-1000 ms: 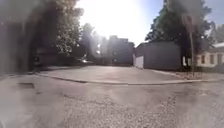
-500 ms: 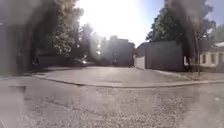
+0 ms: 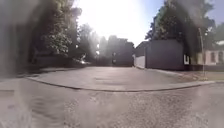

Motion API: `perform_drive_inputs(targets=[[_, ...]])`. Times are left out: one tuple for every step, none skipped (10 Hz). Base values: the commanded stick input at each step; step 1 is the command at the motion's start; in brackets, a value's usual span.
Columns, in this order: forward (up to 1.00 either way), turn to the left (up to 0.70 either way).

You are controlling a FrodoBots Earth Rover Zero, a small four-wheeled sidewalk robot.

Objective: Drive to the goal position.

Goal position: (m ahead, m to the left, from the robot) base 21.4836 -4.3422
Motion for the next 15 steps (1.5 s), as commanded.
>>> perform_drive_inputs(targets=[[0.70,0.00],[0.70,0.00],[0.70,0.00],[0.70,0.00],[0.70,0.00],[0.70,0.00],[0.70,0.00],[0.70,0.00],[0.70,0.00],[0.70,0.00],[0.70,0.00],[0.70,0.00],[0.70,0.00],[0.70,0.00],[0.70,0.00]])
